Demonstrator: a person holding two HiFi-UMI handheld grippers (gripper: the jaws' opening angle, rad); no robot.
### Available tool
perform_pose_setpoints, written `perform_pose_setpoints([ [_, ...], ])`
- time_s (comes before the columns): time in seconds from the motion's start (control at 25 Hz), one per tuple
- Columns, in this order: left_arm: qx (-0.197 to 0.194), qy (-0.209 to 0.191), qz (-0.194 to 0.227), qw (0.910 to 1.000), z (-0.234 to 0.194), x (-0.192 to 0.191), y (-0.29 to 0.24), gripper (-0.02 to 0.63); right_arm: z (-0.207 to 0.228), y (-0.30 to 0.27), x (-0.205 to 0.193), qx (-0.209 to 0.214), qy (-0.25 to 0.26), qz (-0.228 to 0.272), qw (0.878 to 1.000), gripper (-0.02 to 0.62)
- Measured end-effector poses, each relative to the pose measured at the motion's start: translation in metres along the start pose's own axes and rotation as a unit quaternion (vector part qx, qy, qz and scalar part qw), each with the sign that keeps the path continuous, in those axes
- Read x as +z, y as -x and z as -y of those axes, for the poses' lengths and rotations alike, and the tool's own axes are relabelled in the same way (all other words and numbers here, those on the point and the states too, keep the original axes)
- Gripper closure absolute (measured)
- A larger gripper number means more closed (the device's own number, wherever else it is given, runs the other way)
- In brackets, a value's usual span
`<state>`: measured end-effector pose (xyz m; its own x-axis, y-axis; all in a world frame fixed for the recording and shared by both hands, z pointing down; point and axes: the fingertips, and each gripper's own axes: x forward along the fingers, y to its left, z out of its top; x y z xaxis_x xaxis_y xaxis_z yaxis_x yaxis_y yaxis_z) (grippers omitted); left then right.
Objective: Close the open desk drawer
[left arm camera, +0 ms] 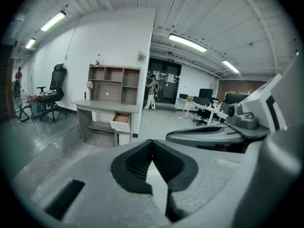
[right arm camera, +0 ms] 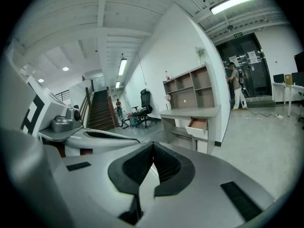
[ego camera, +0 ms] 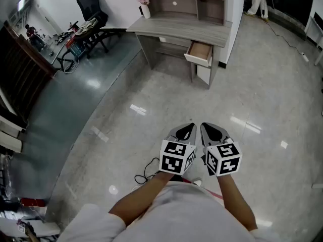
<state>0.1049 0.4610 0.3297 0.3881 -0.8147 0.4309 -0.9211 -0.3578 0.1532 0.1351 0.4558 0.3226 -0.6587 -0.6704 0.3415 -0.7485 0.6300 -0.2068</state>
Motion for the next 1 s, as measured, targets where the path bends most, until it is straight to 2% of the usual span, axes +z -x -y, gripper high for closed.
perform_pose_setpoints([
  [0.36,-0.007,0.008,-0.007,0.9999,-0.004,-0.003,-0.016,0.603,0.009,-0.009,-0.004,-0.002,-0.002,-0.010,1.000,0.594],
  [0.56,-0.017,0.016,-0.012,0.9997,-0.022,-0.002,-0.036,0.603,0.020,-0.031,-0.004,-0.010,-0.006,-0.019,1.000,0.594],
  [0.72,-0.024,0.019,-0.015,0.9994,-0.050,0.004,-0.056,0.603,0.027,-0.064,-0.001,-0.012,-0.023,-0.031,0.999,0.594],
  [1.0,-0.034,0.023,-0.021,0.9989,-0.125,0.028,-0.094,0.603,0.035,-0.140,0.020,-0.029,-0.021,-0.046,0.998,0.594],
])
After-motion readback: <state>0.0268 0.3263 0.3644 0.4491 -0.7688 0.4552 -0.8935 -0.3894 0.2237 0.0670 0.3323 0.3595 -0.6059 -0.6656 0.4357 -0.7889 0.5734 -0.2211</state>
